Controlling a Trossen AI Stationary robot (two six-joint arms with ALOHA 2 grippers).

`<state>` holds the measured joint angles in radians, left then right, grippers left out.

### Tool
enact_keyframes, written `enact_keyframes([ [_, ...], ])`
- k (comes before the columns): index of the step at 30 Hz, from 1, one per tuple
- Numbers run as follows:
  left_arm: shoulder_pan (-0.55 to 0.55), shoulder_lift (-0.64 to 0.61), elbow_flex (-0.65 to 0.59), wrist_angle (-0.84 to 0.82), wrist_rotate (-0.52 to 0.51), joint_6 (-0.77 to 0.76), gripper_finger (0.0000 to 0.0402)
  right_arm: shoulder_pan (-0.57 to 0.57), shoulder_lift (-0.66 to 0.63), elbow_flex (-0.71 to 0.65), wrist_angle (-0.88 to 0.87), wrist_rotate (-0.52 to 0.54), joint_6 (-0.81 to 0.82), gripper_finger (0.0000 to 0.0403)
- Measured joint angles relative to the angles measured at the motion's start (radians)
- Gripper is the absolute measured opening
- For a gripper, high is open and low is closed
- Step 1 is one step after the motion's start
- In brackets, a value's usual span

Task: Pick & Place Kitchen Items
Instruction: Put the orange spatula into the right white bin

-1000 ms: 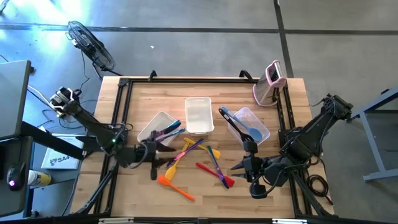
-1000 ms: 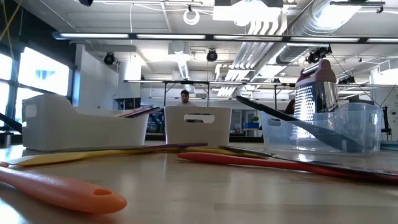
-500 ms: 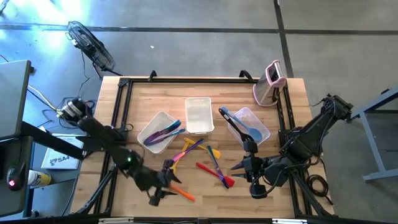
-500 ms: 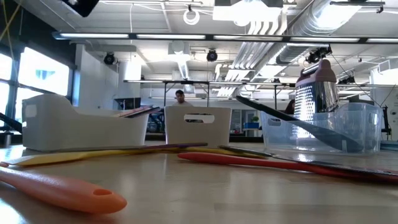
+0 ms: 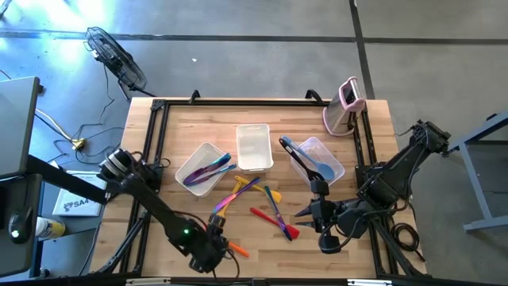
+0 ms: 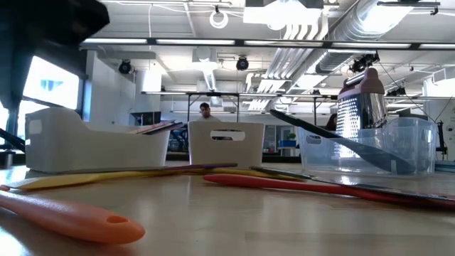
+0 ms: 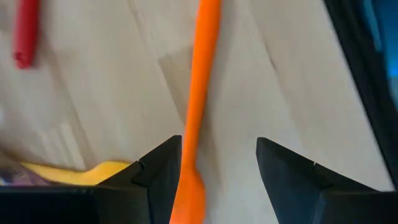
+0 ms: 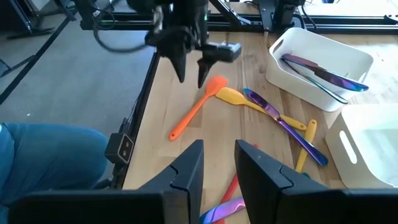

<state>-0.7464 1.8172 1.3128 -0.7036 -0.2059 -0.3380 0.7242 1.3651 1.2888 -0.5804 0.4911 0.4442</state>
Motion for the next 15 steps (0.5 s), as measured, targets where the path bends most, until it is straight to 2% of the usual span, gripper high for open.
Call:
enact_keyframes([
  [8,0.002,0.063,0.003,-0.017,0.015,0.000,0.0200,0.000,0.000,0.000,-0.009,0.000,0.000,0.0084],
  [15,0.007,0.066,0.003,-0.132,0.036,-0.033,0.0200,0.000,0.000,0.000,-0.010,0.000,0.000,0.0084],
])
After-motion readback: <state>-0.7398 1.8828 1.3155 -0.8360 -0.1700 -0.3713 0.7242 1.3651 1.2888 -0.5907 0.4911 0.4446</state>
